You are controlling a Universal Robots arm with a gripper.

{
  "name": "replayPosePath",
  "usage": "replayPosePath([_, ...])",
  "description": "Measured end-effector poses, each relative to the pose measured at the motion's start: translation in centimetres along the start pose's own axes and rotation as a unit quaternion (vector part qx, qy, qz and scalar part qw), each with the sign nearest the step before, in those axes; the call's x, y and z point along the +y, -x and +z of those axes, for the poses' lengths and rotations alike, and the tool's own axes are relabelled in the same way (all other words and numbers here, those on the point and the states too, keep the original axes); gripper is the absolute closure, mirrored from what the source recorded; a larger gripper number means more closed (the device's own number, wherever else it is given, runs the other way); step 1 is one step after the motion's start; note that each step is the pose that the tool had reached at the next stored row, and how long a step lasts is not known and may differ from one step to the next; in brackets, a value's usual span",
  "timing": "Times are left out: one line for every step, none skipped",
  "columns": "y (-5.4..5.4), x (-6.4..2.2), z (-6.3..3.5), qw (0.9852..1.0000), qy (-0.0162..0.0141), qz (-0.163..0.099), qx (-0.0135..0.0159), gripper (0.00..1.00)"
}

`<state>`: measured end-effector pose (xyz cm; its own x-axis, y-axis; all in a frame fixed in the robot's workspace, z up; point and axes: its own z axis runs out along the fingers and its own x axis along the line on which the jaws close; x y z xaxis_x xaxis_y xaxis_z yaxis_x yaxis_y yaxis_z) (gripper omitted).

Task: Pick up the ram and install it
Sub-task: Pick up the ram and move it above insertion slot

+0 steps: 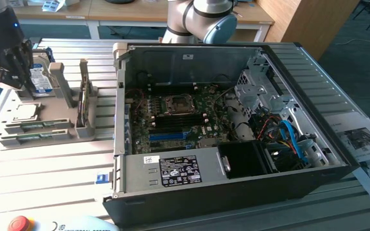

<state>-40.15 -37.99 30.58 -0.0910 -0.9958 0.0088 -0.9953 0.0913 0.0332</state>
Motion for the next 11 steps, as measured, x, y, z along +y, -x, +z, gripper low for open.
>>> replayPosePath([0.00,0.00,0.09,1.0000,0.0001,0.000,0.0000,0.76])
replayPosePath([0.00,0.00,0.19,1.0000,0.0000,0.000,0.0000,0.76])
replayPosePath([0.00,-0.01,0.28,1.0000,0.0000,0.000,0.0000,0.76])
replayPosePath([0.00,-0.01,0.38,1.0000,0.0000,0.000,0.0000,0.76])
replayPosePath([0.00,-0.01,0.46,1.0000,0.0000,0.000,0.0001,0.76])
replayPosePath([0.01,-0.02,0.55,1.0000,0.0000,0.000,0.0001,0.76])
replayPosePath([0.00,-0.02,0.64,1.0000,0.0000,0.000,0.0001,0.76])
replayPosePath([0.01,-0.02,0.73,1.0000,0.0000,0.000,0.0001,0.76])
replayPosePath([0.01,-0.03,0.81,1.0000,0.0000,0.000,0.0001,0.76])
replayPosePath([0.01,-0.03,0.90,1.0000,0.0000,0.000,0.0001,0.76])
replayPosePath([0.01,-0.03,0.98,1.0000,0.0000,0.000,0.0001,0.76])
